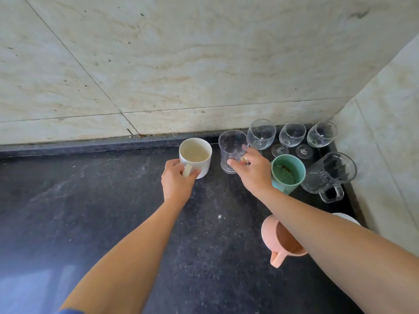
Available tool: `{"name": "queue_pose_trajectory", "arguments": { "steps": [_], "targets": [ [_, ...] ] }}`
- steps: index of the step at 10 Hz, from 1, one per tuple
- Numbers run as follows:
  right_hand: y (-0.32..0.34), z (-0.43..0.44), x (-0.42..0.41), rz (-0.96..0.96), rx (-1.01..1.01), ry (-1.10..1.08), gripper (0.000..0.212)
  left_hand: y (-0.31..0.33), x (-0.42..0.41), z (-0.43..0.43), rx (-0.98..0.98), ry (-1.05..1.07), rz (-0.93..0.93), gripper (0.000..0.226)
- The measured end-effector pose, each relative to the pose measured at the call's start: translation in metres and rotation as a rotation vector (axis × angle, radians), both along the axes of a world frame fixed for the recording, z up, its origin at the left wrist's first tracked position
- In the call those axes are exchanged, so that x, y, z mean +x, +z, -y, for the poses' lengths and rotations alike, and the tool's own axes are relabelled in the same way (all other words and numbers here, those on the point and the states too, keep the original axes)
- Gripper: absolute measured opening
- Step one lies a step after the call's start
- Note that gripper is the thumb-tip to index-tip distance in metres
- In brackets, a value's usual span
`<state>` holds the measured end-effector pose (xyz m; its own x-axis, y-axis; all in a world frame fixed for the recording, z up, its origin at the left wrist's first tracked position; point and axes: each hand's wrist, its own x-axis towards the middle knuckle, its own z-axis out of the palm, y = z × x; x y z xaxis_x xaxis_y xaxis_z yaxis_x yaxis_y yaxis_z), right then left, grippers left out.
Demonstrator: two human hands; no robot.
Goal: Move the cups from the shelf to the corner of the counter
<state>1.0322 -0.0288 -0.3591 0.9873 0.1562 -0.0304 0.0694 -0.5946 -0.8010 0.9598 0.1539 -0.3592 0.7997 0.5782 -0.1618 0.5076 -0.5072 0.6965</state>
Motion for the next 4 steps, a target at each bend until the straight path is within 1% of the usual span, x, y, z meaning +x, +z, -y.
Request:
{"name": "queue_pose_trajectory", "arguments": {
  "steps": [1, 2, 3, 4],
  "targets": [
    [-0.003, -0.001, 0.002, 0.027, -0.034, 0.053, 0.026, -0.007, 0.007, -0.004, 0.033, -0.025, -0.004, 0.028],
    [-0.004, -0.002, 0.0, -0.015, -0.065, 0.06, 0.021, -0.009, 0.008, -0.008, 0.055, -0.075, -0.053, 0.029],
    [0.001, -0.003, -0.003, -0.087, -0.109, 0.052, 0.021, -0.007, 0.003, -0.015, 0.042, -0.137, -0.111, 0.031],
    [0.005, -0.002, -0.027, -0.193, -0.137, 0.013, 0.036, 0.005, -0.016, -0.021, 0.019, -0.167, -0.146, 0.034]
  ]
}}
